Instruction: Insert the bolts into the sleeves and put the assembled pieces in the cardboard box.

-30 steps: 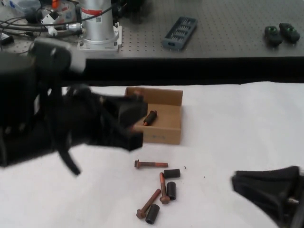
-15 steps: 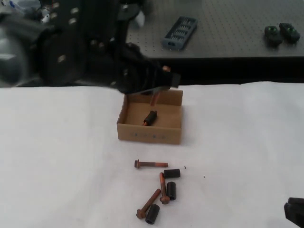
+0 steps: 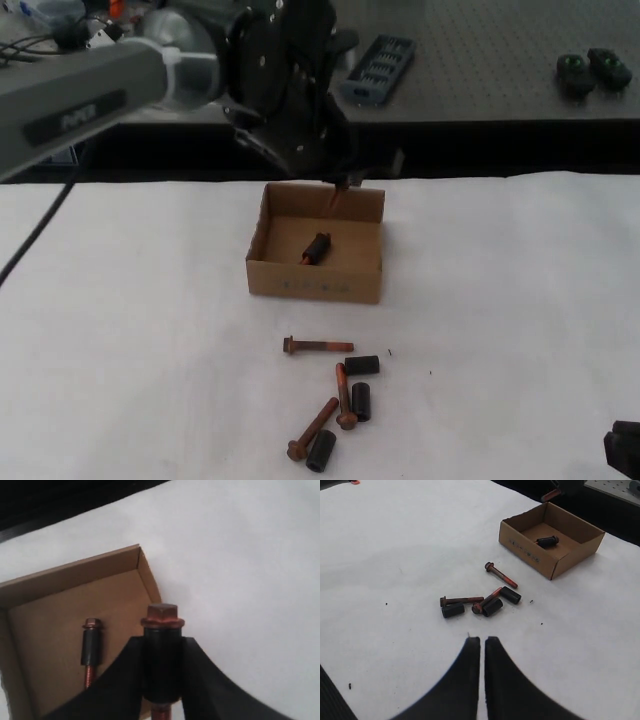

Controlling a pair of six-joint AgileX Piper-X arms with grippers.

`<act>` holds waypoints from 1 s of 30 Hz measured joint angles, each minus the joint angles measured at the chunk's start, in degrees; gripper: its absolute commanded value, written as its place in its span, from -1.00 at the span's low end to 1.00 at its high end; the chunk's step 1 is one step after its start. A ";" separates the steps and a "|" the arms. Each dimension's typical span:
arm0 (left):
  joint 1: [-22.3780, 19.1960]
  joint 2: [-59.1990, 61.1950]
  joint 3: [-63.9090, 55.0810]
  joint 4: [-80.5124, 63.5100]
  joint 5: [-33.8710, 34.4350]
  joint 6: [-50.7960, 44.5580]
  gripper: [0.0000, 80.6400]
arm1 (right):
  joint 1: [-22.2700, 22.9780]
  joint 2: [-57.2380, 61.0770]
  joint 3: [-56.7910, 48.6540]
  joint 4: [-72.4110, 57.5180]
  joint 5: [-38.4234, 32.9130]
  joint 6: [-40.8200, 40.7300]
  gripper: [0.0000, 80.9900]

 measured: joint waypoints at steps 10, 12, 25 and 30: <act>3.12 5.31 -1.24 1.38 -0.43 0.12 -0.90 | 0.00 0.00 0.00 0.13 0.00 0.31 -0.91; 3.90 6.65 -1.24 0.84 -0.45 0.12 -0.90 | 0.00 0.00 0.00 0.29 0.00 1.15 -0.91; 5.43 13.80 -1.66 -3.94 -0.21 0.76 -0.90 | 0.00 0.00 0.00 3.84 0.00 2.33 -0.91; 5.55 13.80 -1.66 -3.93 -0.21 0.81 -0.89 | 0.00 0.00 0.00 4.02 0.00 2.33 -0.91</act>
